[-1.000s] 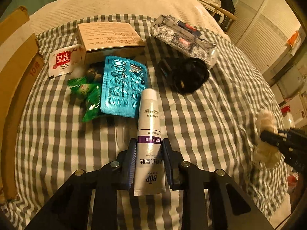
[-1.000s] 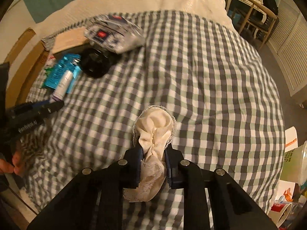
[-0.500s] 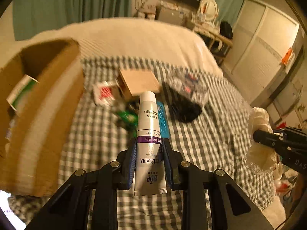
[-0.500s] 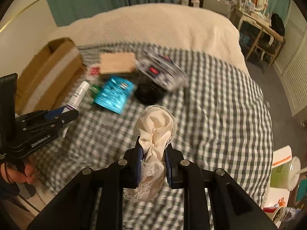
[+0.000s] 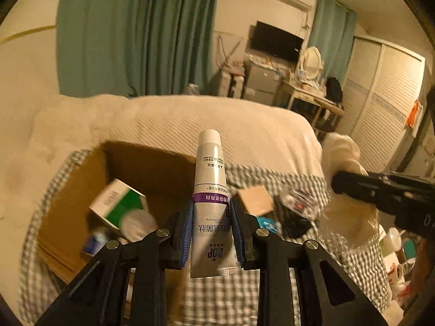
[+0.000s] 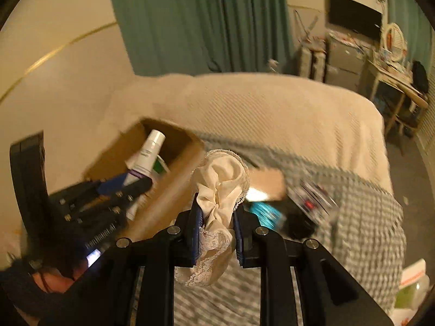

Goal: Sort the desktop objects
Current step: 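Carry the white tube and lace cloth into the cardboard box and release both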

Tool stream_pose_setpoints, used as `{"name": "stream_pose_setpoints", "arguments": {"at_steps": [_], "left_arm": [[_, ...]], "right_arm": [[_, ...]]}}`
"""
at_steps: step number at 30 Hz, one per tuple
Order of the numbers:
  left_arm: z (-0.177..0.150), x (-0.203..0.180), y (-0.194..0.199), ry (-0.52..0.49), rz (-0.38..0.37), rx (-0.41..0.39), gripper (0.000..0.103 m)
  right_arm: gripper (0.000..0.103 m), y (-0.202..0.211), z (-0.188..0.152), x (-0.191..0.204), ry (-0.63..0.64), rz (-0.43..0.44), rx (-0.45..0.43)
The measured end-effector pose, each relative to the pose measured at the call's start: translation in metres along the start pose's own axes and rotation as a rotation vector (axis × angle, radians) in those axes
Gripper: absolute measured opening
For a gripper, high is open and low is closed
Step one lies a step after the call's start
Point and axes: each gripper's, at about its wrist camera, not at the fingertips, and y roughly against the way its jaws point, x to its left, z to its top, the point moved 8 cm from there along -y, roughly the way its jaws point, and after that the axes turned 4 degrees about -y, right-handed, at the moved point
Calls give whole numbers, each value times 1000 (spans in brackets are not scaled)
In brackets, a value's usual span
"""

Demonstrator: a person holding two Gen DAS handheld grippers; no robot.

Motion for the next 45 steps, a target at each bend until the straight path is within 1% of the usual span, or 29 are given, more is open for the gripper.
{"name": "stream_pose_setpoints", "arguments": {"at_steps": [1, 4, 7, 10, 12, 16, 19, 21, 22, 23, 24, 25, 28, 31, 36, 40, 42, 43, 45], "left_arm": [[1, 8, 2, 2, 9, -3, 26], [0, 39, 0, 13, 41, 4, 26], [-13, 67, -9, 31, 73, 31, 26], [-27, 89, -25, 30, 90, 78, 26], [-37, 103, -37, 37, 105, 103, 26], [-50, 121, -53, 55, 101, 127, 26], [-58, 128, -58, 54, 117, 142, 29], [-62, 132, -60, 53, 123, 152, 45], [-63, 133, -60, 58, 126, 154, 65], [-62, 134, -58, 69, 135, 143, 72], [-61, 135, -56, 80, 139, 126, 72], [-59, 133, -54, 88, 133, 118, 73], [-56, 124, -49, 81, 135, 136, 73], [-52, 112, -39, 70, 136, 128, 73], [-44, 82, -22, 48, 116, 119, 73], [-37, 41, -6, 23, 83, 106, 73], [-34, 18, 0, 5, 62, 99, 77], [-34, 8, 2, -2, 55, 97, 81], [-34, -17, 5, -14, 31, 95, 82]], "right_arm": [[19, -4, 10, 15, 3, 24, -12], [19, -19, 27, 51, 14, 73, -29], [19, -41, 34, 79, 23, 113, -22], [19, -76, 35, 105, 31, 146, 8], [19, -96, 32, 114, 24, 155, 27], [19, -141, 26, 119, -35, 176, 79], [27, -155, 27, 115, -44, 172, 74], [33, -161, 29, 116, -42, 188, 66], [35, -163, 29, 115, -43, 189, 63], [37, -165, 29, 115, -44, 186, 58], [44, -166, 29, 114, -43, 190, 58], [46, -166, 31, 114, -44, 191, 59], [48, -163, 33, 109, -47, 181, 51], [48, -153, 31, 102, -60, 169, 42], [48, -120, 34, 87, -68, 138, 12], [48, -79, 29, 60, -74, 79, -23], [48, -62, 24, 46, -83, 53, -33], [48, -51, 19, 33, -87, 28, -37], [48, -32, 11, 12, -99, -10, -48]]}}
